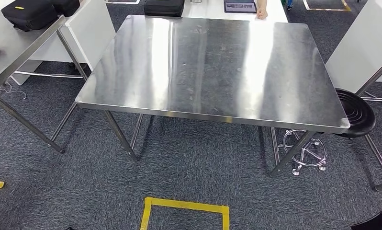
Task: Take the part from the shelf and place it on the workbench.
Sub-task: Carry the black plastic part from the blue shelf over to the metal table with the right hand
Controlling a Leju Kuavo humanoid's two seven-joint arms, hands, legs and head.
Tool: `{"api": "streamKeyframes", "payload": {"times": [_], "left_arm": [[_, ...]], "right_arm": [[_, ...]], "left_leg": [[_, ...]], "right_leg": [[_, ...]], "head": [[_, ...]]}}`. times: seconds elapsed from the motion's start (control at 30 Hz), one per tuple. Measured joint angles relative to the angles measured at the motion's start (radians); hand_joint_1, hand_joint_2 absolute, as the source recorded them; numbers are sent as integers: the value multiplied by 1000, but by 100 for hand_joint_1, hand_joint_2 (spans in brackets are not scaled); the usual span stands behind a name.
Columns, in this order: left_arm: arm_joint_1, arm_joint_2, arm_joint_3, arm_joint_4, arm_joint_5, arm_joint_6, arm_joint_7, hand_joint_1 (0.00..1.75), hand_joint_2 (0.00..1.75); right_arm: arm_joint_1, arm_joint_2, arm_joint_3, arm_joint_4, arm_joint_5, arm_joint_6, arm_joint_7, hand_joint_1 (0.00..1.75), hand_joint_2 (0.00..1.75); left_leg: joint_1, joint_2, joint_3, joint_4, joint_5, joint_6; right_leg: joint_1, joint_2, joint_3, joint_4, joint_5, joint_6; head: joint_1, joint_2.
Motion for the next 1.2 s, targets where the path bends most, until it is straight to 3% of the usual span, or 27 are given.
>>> {"api": "streamKeyframes", "payload": {"times": [0.07,0.17,0.57,0.63,0.7,0.8,0.83,0.87,0.93,1.0,1.07,1.13,1.2], "left_arm": [[-1,-2,0,0,0,0,0,0,175],[-1,-3,0,0,0,1,0,0,175],[-1,1,0,0,0,-6,0,0,175],[-1,0,0,0,1,-7,0,0,175],[-2,0,0,0,2,-8,0,0,175],[-1,-2,1,0,3,-10,0,0,175],[-1,-2,1,0,3,-10,0,0,175],[0,-2,1,0,3,-10,0,0,175],[0,-3,1,0,3,-10,0,0,175],[0,-4,1,0,3,-11,0,0,175],[-1,-4,1,0,3,-10,0,0,175],[-2,-3,1,0,3,-10,0,0,175],[-2,-2,1,0,3,-9,0,0,175]], "right_arm": [[0,1,-2,-1,0,0,1,175,175],[0,2,-4,-2,0,0,2,175,175],[0,7,-16,-2,-15,7,10,175,175],[0,8,-18,-3,-10,7,11,175,175],[-2,8,-20,-3,-3,7,11,175,175],[-2,10,-24,-3,0,7,11,175,175],[-1,10,-26,-3,0,7,11,175,175],[-1,10,-27,-3,1,6,11,175,175],[-1,10,-29,-3,1,6,11,175,175],[-2,11,-31,-3,1,6,11,175,175],[-2,12,-32,-4,1,6,12,175,175],[-1,13,-34,-6,2,6,11,175,175],[-1,14,-35,-8,2,6,10,175,175]], "left_leg": [[-2,-3,25,-50,8,-1],[-10,-3,27,-56,9,1],[-32,-3,27,-50,-1,43],[-28,-1,33,-60,1,53],[-22,2,40,-70,2,64],[-23,8,44,-71,-3,69],[-24,8,47,-70,-6,68],[-24,8,53,-70,-10,65],[-24,8,69,-70,-20,57],[-27,6,80,-69,-35,44],[-28,6,86,-71,-49,31],[-23,7,90,-66,-58,18],[-17,7,57,4,-81,4]], "right_leg": [[10,1,-4,2,-7,3],[13,0,-2,-4,-6,4],[-7,1,11,-29,0,45],[-9,-3,9,-19,-5,51],[-8,-12,-28,59,-39,45],[-2,-16,-145,261,-107,35],[-1,-16,-163,284,-106,39],[-1,-17,-157,261,-86,46],[0,-23,-98,124,-17,58],[4,-29,-49,16,23,48],[12,-28,-40,-2,20,25],[8,-23,-25,-6,12,6],[1,-20,1,-10,0,-13]], "head": [[2,0],[2,0],[2,0],[2,0],[4,0],[6,0],[6,0],[6,0],[7,0],[8,0],[9,0],[8,0],[3,0]]}}
